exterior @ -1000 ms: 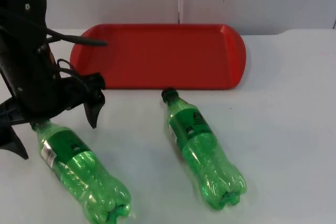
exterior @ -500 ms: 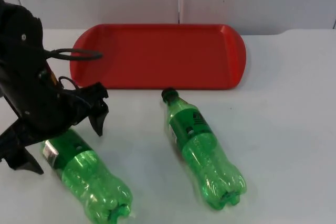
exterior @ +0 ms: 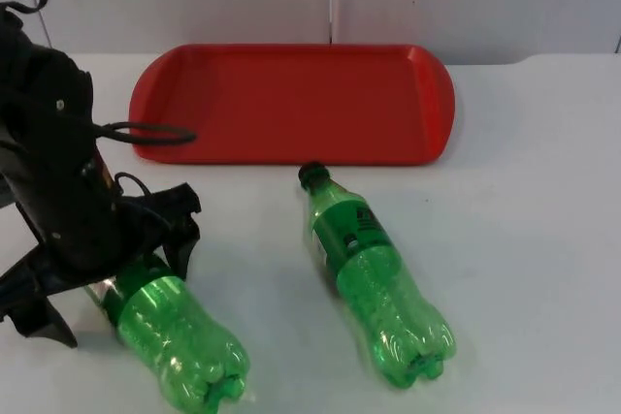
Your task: Place the bottle upright on the tray.
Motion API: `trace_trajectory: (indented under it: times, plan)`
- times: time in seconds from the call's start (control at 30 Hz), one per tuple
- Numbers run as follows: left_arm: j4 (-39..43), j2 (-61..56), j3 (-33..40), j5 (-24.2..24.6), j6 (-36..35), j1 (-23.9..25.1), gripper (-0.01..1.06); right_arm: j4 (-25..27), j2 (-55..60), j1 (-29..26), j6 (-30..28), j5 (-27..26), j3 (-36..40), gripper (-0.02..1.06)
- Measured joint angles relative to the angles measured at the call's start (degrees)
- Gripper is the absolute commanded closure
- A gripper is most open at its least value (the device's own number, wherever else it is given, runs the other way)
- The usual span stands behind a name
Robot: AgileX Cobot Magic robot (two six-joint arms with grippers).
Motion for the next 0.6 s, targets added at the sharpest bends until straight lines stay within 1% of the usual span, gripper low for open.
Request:
trace_trajectory:
  times: [0.03, 0.07, 0.13, 0.17, 0.2, 0.3, 0.33, 0.37, 0.47, 0.53, 0.6]
  plan:
    - [0.2, 0.3, 0.0, 0.0, 0.1, 0.0, 0.11, 0.0, 0.0, 0.0, 0.0, 0.0, 0.0, 0.20]
    - [0.3, 0.4, 0.0, 0.0, 0.1, 0.0, 0.14, 0.0, 0.0, 0.0, 0.0, 0.0, 0.0, 0.20]
    - [0.5, 0.4, 0.0, 0.0, 0.1, 0.0, 0.24, 0.0, 0.0, 0.0, 0.0, 0.0, 0.0, 0.20]
    - [0.5, 0.4, 0.0, 0.0, 0.1, 0.0, 0.34, 0.0, 0.0, 0.0, 0.0, 0.0, 0.0, 0.20]
    - [0.5, 0.4, 0.0, 0.0, 0.1, 0.0, 0.34, 0.0, 0.0, 0.0, 0.0, 0.0, 0.0, 0.20]
    - [0.5, 0.5, 0.0, -0.6, 0.2, 0.0, 0.74, 0.0, 0.0, 0.0, 0.0, 0.0, 0.0, 0.20]
    - [0.1, 0.5, 0.0, -0.8, 0.3, 0.0, 0.92, 0.0, 0.0, 0.0, 0.0, 0.0, 0.0, 0.20]
    - [-0.1, 0.5, 0.0, -0.9, 0.3, 0.0, 1.05, 0.0, 0.0, 0.0, 0.0, 0.0, 0.0, 0.20]
    - [-0.6, 0.5, 0.0, -1.5, 0.5, 0.0, 1.05, 0.0, 0.0, 0.0, 0.0, 0.0, 0.0, 0.20]
    - [-1.3, 0.5, 0.0, -2.3, 2.4, 0.0, 1.05, 0.0, 0.0, 0.0, 0.0, 0.0, 0.0, 0.20]
    - [-1.5, 0.5, 0.0, -2.4, 2.9, 0.0, 1.05, 0.0, 0.0, 0.0, 0.0, 0.0, 0.0, 0.20]
